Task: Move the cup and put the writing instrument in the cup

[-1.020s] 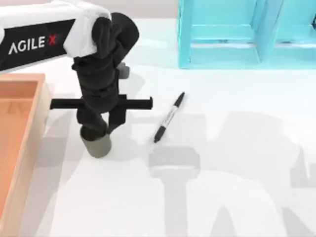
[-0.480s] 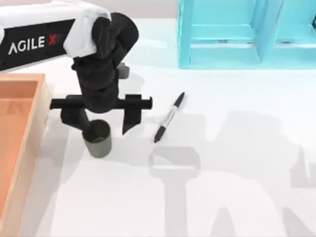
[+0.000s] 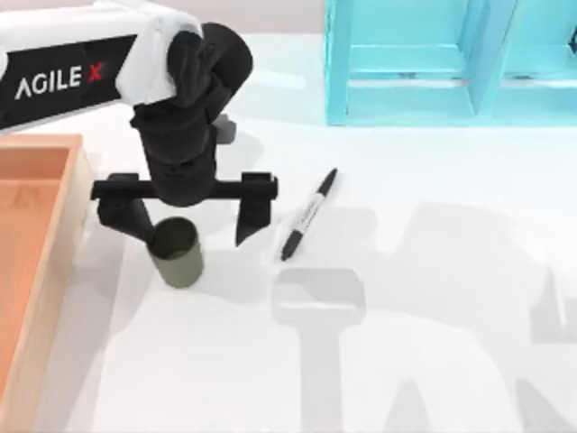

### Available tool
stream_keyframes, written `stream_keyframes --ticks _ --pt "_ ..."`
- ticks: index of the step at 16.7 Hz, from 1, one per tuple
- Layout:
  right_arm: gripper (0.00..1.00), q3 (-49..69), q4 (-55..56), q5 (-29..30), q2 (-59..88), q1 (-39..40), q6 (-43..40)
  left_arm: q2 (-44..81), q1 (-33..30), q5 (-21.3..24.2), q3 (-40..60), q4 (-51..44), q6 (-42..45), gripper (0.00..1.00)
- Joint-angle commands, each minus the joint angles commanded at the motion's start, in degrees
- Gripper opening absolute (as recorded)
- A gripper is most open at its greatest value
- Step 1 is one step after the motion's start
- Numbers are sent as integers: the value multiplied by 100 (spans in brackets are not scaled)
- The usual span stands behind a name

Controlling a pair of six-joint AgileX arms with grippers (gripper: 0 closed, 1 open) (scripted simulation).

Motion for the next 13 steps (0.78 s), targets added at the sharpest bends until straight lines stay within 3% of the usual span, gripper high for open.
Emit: stream_keyframes --ticks 5,13 --pt "100 0 0 0 0 0 0 68 -5 5 419 -408 -44 100" --pt "100 0 0 0 0 0 0 146 -52 9 3144 -3051 -42 100"
